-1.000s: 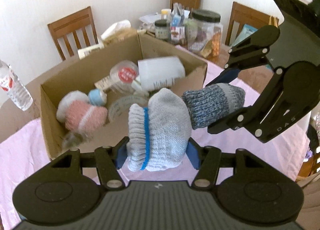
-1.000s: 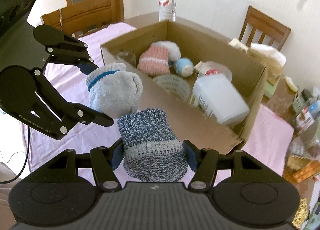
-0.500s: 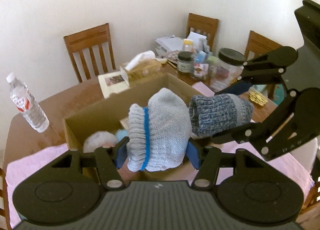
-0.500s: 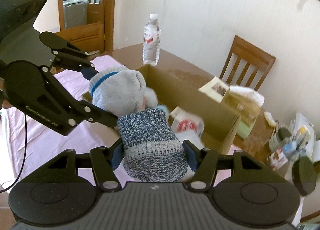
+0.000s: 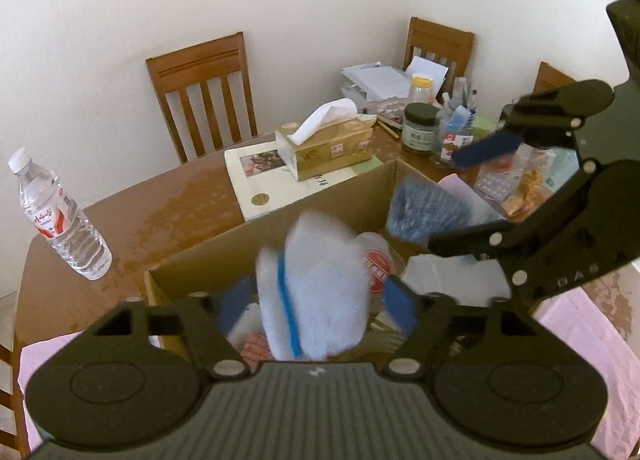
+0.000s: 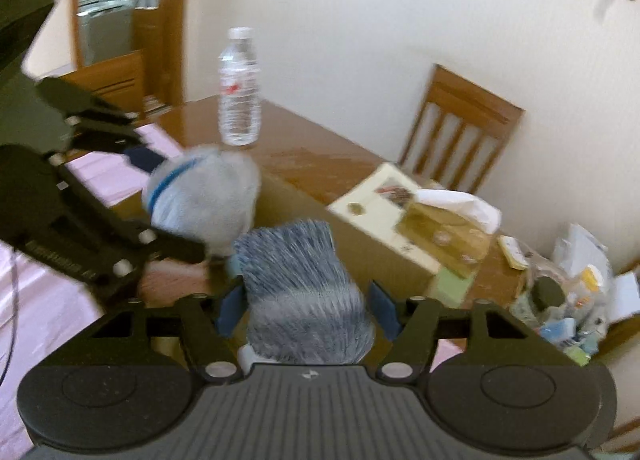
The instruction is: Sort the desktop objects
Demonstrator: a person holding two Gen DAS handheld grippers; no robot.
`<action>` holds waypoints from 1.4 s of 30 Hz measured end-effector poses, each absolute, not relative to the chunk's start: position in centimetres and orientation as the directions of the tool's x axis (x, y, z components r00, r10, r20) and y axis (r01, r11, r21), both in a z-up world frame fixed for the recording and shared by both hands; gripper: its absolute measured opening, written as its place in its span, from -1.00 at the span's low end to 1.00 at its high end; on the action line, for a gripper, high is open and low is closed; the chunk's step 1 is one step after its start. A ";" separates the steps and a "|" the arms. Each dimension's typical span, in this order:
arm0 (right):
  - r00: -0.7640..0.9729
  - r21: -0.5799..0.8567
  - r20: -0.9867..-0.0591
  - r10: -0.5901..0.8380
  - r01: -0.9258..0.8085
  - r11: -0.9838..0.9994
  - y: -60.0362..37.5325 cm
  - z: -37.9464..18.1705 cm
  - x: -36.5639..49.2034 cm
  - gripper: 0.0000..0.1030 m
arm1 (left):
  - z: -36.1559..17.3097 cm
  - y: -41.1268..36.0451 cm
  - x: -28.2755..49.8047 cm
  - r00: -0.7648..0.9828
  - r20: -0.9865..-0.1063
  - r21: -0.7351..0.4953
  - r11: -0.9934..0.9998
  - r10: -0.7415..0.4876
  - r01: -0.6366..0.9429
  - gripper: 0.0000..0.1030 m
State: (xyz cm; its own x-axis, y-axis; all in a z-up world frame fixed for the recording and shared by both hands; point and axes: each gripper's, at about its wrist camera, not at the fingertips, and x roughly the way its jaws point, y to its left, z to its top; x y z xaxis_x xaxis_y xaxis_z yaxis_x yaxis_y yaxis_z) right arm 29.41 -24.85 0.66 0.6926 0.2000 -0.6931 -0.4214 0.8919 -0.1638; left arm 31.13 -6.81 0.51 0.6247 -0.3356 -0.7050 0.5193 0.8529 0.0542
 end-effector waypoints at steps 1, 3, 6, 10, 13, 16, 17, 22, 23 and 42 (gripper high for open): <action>0.700 -0.168 -0.690 0.185 -0.403 0.900 -24.9 0.6 29.8 0.61 | 0.5 -6.7 31.2 0.634 -0.698 0.057 0.857 -0.333 0.513 0.65; 0.706 -0.161 -0.687 0.173 -0.380 0.911 -25.4 0.6 30.4 0.65 | 0.5 -6.6 31.2 0.645 -0.687 0.062 0.858 -0.334 0.510 0.76; 0.693 -0.134 -0.701 0.166 -0.356 0.925 -25.9 0.6 30.6 0.70 | 0.6 -6.5 31.2 0.632 -0.701 0.051 0.860 -0.331 0.507 0.78; 0.671 -0.119 -0.727 0.149 -0.336 0.934 -25.8 0.6 30.0 0.75 | 0.9 -6.5 30.4 0.625 -0.712 0.053 0.863 -0.320 0.503 0.82; 0.667 -0.123 -0.734 0.125 -0.312 0.942 -25.6 1.0 29.2 0.96 | 1.3 -6.2 29.4 0.642 -0.697 0.059 0.868 -0.318 0.493 0.90; 0.668 -0.113 -0.735 0.112 -0.283 0.952 -25.6 1.5 27.9 1.00 | 1.5 -5.8 28.2 0.654 -0.689 0.055 0.877 -0.312 0.477 0.91; 0.660 -0.099 -0.744 0.104 -0.263 0.960 -25.7 1.6 27.6 1.00 | 1.6 -5.6 27.9 0.653 -0.692 0.053 0.880 -0.309 0.472 0.91; 0.613 -0.012 -0.784 0.099 -0.175 0.984 -26.1 2.0 26.3 1.00 | 2.1 -4.7 26.2 0.662 -0.698 0.050 0.904 -0.272 0.425 0.91; 0.603 0.006 -0.792 0.098 -0.153 0.988 -26.2 2.1 26.1 1.00 | 2.1 -4.4 25.8 0.663 -0.699 0.045 0.909 -0.268 0.415 0.91; 0.526 0.147 -0.848 0.071 0.105 0.984 -23.7 1.0 20.5 1.00 | 1.1 -2.6 20.9 0.648 -0.751 0.047 0.970 -0.123 0.238 0.92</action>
